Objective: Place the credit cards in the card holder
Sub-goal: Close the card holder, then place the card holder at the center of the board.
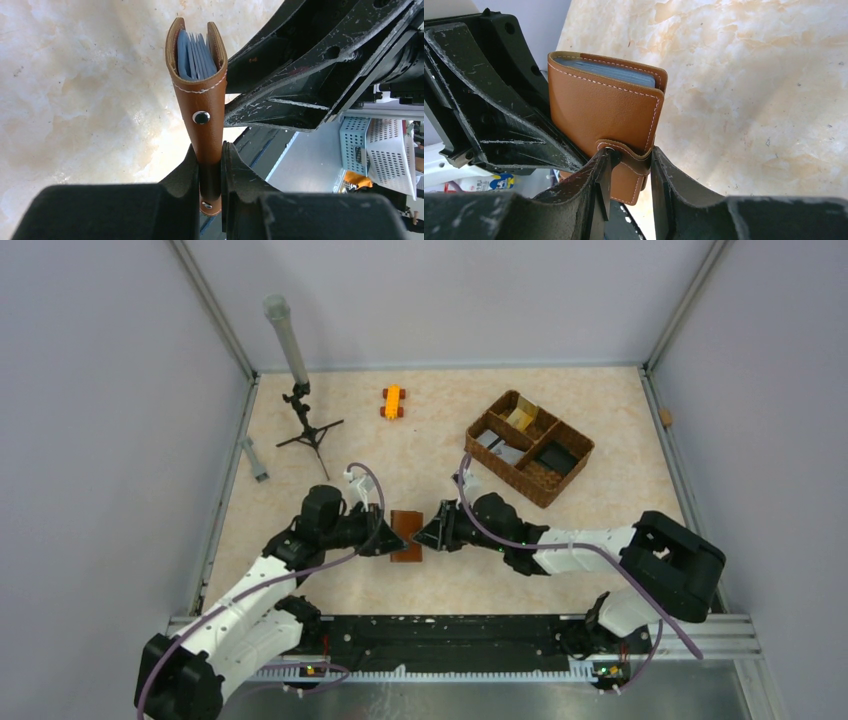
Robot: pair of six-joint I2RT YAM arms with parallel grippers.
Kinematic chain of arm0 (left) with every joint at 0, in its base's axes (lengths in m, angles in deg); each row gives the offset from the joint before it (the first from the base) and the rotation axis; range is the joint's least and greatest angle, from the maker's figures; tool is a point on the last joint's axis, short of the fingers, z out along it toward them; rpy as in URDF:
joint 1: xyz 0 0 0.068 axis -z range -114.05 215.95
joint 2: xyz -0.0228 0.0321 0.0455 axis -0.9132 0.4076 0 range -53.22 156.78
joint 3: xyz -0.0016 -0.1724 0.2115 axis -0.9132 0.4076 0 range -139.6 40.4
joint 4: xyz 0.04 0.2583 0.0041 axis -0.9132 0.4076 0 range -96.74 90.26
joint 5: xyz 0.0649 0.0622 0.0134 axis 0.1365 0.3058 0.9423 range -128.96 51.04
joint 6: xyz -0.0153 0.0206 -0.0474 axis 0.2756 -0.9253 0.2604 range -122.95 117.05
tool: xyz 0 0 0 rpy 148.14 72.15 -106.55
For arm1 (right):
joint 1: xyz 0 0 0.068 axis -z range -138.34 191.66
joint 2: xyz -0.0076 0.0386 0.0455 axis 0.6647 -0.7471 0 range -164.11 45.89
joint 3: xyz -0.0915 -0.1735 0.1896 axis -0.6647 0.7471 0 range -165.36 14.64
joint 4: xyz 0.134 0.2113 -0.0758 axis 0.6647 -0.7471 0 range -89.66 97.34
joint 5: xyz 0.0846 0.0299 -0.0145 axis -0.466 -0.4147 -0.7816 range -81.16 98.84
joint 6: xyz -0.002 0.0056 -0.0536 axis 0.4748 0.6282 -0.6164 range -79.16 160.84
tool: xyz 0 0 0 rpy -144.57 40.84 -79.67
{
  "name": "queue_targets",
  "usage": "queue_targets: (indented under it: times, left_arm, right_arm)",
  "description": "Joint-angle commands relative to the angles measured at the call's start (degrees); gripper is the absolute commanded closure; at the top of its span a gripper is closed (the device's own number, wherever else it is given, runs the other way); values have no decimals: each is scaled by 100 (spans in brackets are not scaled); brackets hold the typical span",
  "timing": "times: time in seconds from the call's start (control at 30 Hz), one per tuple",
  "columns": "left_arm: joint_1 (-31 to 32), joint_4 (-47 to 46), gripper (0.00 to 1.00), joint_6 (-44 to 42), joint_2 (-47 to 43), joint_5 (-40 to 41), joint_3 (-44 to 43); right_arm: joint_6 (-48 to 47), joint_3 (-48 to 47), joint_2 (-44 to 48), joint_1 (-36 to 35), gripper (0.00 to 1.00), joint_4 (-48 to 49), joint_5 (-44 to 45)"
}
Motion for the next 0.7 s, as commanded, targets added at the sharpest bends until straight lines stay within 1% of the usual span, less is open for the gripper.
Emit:
queue_targets:
  times: [0.0, 0.03, 0.13, 0.17, 0.27, 0.3, 0.37, 0.43, 0.47, 0.53, 0.67]
  left_arm:
    - [316, -1802, 100, 263, -479, -2655, -589]
    - [318, -1708, 100, 231, -488, -2580, -590]
    - [309, -1002, 100, -69, -416, -1730, -648]
    - [304, -696, 100, -148, -374, -1289, -659]
    - [296, -239, 100, -117, -133, -264, -561]
    - [293, -265, 100, -30, -28, -72, -481]
    - [290, -444, 100, 124, 194, 240, -302]
    - [292, -755, 99, 113, 444, 420, -147]
    - [292, -816, 96, 75, 608, 543, -131]
    - [291, -971, 93, -1, 1027, 733, -85]
    - [289, -1582, 76, -53, 1692, 1064, 123]
  right_arm:
    - [-36, -39, -311, -39, 89, 369, -370]
    - [-64, -41, -263, -35, 89, 331, -390]
    - [-182, -37, 90, -39, 84, 85, -363]
    - [-236, -36, 273, -30, 81, -100, -282]
    - [-398, -26, 961, 53, 62, -1035, 110]
    - [-430, -5, 1214, 116, 54, -1357, 231]
    - [-470, 52, 1686, 294, 43, -1942, 394]
    - [-550, 98, 2136, 510, 35, -2475, 542]
    - [-592, 130, 2303, 617, 32, -2747, 596]
    - [-713, 172, 2548, 885, 30, -3162, 774]
    - [-920, 273, 2969, 1379, 27, -3849, 875]
